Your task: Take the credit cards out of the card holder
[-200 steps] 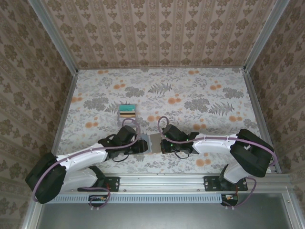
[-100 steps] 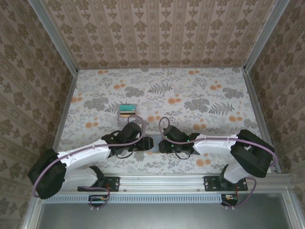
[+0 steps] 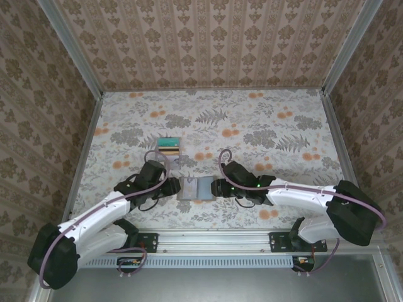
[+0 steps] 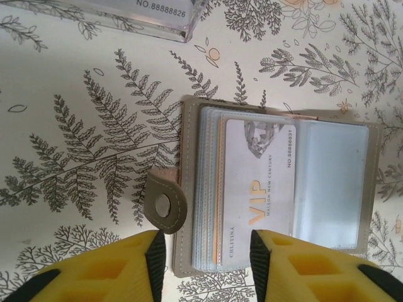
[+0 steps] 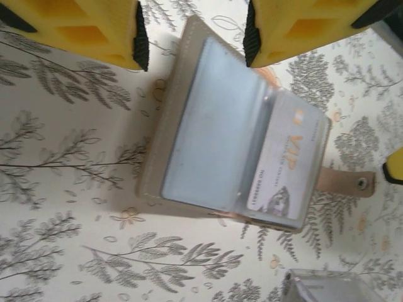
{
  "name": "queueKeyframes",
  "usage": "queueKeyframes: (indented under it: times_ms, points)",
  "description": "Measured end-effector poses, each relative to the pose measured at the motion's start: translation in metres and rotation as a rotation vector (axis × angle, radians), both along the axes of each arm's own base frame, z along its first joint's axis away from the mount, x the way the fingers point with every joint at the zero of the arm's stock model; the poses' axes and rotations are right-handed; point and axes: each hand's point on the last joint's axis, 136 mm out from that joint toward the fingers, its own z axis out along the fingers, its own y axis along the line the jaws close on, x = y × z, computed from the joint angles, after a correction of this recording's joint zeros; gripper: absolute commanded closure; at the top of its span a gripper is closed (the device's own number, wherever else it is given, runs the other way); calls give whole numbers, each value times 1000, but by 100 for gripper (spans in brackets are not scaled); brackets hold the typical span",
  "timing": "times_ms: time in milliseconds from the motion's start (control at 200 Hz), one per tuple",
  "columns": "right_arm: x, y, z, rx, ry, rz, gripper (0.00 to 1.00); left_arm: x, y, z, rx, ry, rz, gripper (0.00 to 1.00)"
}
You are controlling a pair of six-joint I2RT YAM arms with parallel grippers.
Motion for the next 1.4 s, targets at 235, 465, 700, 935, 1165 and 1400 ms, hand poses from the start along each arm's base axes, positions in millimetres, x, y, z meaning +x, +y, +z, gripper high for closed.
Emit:
queueKeyframes:
  times_ms: [235,465,700,935,1165,1400]
  points:
    - [-2,29,-15,80,85,43,72,-1,-14,-7,-41,23,-64,65]
    - [0,51,-24,140,143,55,74,-11,-19,-29,-43,61,-90,67]
    - [1,60,-24,167,162,62,74,-26,-37,-42,-20,75,-114,71]
    - [2,61,-34,151,177,61,75,-27,-43,-42,-5,58,-81,71]
    - [7,59,-35,144,180,50,75,-26,-30,-36,52,57,-52,70]
    - [15,60,-29,151,170,40,76,-10,-18,-27,53,42,-2,73]
